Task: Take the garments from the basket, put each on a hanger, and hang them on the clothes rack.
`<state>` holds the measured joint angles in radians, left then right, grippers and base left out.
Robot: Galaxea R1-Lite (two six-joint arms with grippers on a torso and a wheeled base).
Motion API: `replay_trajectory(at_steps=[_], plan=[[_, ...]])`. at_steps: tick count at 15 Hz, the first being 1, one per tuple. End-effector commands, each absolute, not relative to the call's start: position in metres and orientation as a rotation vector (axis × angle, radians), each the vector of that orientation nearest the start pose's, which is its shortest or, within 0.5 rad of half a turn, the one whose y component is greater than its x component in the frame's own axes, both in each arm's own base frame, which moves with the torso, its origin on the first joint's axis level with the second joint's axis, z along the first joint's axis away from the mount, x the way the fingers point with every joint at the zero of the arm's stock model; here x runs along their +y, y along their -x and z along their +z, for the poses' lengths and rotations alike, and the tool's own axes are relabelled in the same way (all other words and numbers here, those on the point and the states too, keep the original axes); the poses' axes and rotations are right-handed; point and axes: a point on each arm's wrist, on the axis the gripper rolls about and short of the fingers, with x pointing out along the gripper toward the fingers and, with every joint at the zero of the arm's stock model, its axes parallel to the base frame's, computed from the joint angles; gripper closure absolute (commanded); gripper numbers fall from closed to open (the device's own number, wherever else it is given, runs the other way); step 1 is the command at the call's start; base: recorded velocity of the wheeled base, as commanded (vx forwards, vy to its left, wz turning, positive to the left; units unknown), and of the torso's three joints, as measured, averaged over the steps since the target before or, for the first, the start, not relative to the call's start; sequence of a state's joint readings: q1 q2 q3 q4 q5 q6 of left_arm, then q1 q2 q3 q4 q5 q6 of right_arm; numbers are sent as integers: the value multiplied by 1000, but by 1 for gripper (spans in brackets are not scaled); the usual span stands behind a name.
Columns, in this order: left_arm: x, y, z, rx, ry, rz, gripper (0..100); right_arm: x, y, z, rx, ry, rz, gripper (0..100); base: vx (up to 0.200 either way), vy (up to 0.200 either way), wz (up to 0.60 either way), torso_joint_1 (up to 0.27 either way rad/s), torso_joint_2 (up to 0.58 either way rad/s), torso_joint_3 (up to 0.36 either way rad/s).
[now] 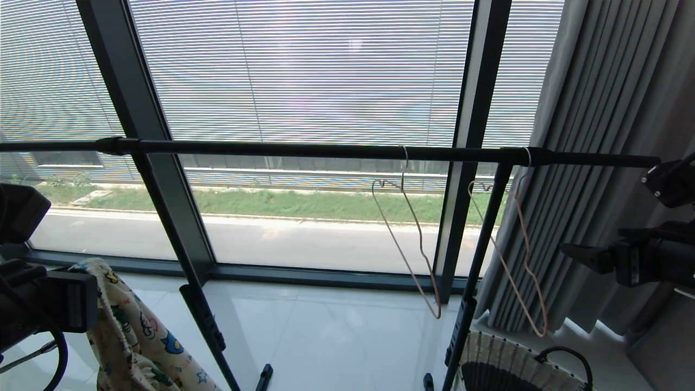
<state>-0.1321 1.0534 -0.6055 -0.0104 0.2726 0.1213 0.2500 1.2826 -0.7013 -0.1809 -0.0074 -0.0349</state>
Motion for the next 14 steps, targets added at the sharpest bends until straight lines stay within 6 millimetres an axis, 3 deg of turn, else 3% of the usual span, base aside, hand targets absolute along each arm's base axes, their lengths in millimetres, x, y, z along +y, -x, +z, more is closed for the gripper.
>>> replay_trajectory(at_steps=[1,5,14], plan=[[-12,-133,209,441,-208,113,100,66,-203,201,446,77,282,0,0,0,0,0,0,0],[-11,-133,211,431,-209,113,100,87,-225,181,487,34,249,0,0,0,0,0,0,0],[-11,-132,210,434,-210,112,100,105,-265,138,548,-27,132,0,0,0,0,0,0,0]])
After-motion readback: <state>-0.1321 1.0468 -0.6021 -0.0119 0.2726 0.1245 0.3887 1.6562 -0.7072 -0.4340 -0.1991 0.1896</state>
